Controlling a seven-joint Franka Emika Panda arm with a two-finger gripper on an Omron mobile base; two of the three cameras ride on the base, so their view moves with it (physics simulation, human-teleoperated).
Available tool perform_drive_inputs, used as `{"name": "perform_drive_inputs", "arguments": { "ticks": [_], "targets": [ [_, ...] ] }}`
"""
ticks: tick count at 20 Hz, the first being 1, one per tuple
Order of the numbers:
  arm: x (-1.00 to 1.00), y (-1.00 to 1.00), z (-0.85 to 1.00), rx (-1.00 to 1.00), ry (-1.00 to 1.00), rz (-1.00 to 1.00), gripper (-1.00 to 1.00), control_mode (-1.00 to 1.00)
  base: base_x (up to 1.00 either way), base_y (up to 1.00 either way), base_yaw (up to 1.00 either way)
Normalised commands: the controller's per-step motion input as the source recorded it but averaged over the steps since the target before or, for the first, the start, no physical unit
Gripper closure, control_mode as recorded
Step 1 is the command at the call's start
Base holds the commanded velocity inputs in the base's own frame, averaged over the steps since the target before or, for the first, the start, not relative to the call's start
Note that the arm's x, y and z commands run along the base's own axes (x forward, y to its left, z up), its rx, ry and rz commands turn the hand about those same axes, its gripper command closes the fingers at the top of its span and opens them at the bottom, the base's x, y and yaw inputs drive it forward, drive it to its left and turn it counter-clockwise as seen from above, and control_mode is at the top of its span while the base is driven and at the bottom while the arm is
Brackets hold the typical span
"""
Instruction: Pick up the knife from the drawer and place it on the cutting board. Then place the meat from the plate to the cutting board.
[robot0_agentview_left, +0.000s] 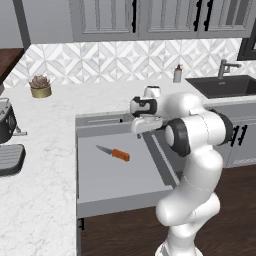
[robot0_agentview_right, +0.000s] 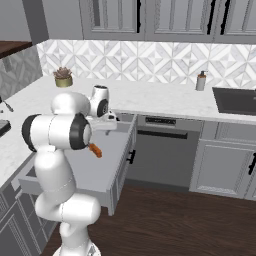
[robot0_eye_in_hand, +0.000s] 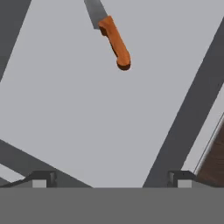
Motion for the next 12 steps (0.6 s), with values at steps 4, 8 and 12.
{"name": "perform_drive_inputs", "arguments": {
  "ticks": [4,8,12],
  "targets": [
    [0.28,0.56,-0.92,-0.07,-0.1,0.27,-1.0,-1.0,0.0,0.0,0.0],
    [0.16,0.4,-0.58,-0.01,0.0,0.09,-1.0,-1.0,0.0,0.0,0.0],
    [0.02,0.23,-0.52,0.0,0.0,0.07,-1.0,-1.0,0.0,0.0,0.0]
  ]
}}
